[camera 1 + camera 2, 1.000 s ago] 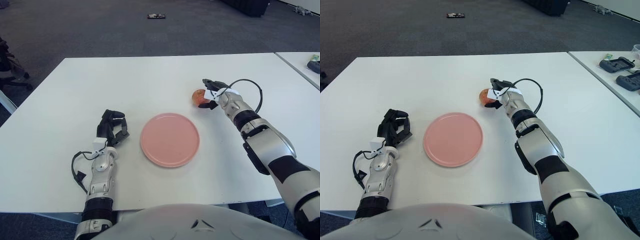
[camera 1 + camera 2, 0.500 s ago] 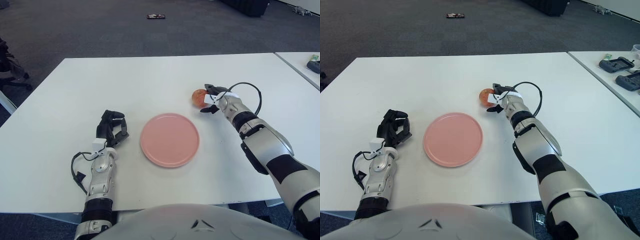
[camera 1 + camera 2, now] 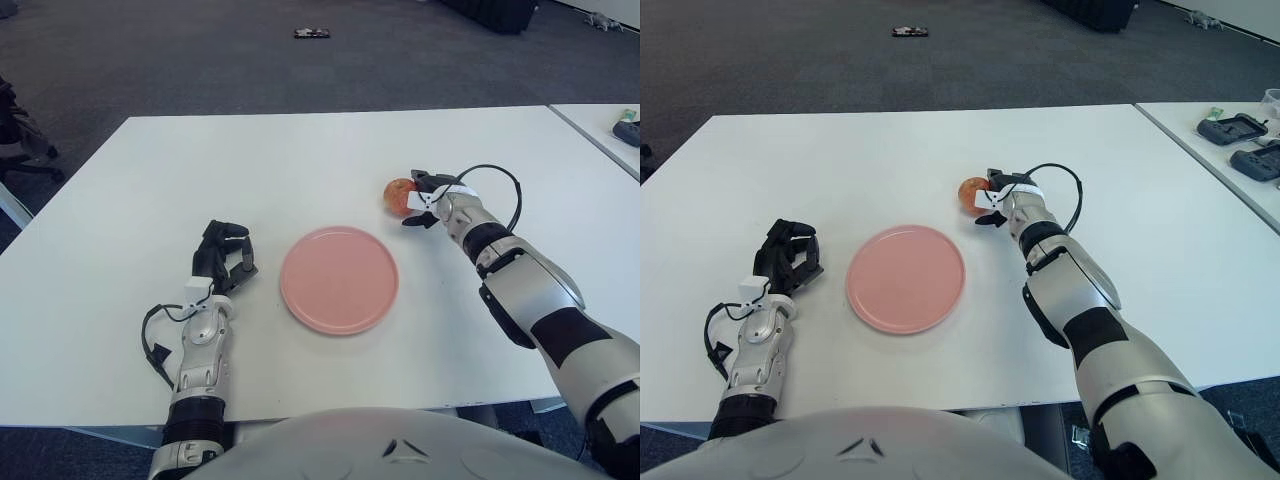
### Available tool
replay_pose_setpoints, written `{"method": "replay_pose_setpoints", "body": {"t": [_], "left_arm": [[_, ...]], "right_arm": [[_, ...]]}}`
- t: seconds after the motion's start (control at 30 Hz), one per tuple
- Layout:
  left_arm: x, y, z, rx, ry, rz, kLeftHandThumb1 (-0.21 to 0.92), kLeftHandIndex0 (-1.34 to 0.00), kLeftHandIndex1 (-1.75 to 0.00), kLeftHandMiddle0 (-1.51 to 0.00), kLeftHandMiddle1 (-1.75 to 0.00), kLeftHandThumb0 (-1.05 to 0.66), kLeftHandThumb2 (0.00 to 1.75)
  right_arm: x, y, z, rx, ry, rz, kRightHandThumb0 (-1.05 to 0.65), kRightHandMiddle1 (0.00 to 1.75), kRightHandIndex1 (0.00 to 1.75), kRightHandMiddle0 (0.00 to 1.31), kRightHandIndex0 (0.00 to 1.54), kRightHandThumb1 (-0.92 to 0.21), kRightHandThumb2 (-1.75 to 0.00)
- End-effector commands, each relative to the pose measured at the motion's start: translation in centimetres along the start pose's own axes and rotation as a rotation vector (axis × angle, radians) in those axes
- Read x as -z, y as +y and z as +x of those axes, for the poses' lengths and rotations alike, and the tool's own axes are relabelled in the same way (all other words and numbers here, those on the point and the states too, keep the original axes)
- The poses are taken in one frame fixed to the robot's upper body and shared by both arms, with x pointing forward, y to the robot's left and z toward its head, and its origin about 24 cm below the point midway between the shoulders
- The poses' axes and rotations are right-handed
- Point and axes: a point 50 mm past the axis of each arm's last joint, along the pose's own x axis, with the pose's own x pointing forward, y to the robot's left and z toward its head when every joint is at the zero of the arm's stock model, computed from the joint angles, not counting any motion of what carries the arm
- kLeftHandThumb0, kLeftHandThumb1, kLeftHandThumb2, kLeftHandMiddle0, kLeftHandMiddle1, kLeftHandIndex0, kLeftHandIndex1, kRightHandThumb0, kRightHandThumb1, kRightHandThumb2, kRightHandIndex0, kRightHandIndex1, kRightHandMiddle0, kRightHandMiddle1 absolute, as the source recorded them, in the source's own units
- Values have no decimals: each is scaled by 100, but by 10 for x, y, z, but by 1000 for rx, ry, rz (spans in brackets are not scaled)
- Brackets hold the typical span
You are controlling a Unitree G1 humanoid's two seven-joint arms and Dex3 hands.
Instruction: Put the apple into the plate.
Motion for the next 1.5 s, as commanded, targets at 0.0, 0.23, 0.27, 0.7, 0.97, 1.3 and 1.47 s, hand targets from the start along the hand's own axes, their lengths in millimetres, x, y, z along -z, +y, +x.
{"method": "replay_pose_setpoints", "body": {"t": [0.0, 0.23, 0.27, 0.7, 0.97, 1.3, 1.47], "left_arm": [[20, 5, -10, -23, 110, 17, 56, -42, -175, -68, -168, -41, 102], [20, 5, -10, -27, 112, 13, 56, -42, -175, -68, -168, -41, 102], [20, 5, -10, -28, 112, 12, 56, -42, -175, -68, -168, -41, 102], [20, 4, -11, -28, 110, -7, 55, -43, -175, -67, -170, -41, 103], [20, 5, -11, -29, 105, -5, 54, -43, -175, -68, -171, -41, 104], [21, 6, -9, -34, 112, -9, 54, -43, -175, -67, -171, -41, 104], [21, 6, -8, -31, 110, -10, 55, -43, -175, -67, -170, -41, 103]], "right_arm": [[-10, 10, 0, -52, -16, -33, -94, 0, 0, 0, 0, -60, -74], [-16, 10, 1, -41, -30, -88, -91, 0, 0, 0, 0, -56, -80], [-17, 10, 1, -38, -34, -101, -90, 0, 0, 0, 0, -55, -81], [-34, -1, 1, 12, -93, -237, -85, 0, 0, 0, 0, -48, -89], [-33, -2, 1, 66, -89, -236, -86, 0, 0, 0, 0, -46, -89], [-35, -10, -1, 230, -104, -127, -90, 0, 0, 0, 0, -45, -81], [-37, -14, -2, 300, -110, -68, -91, 0, 0, 0, 0, -43, -79]]}}
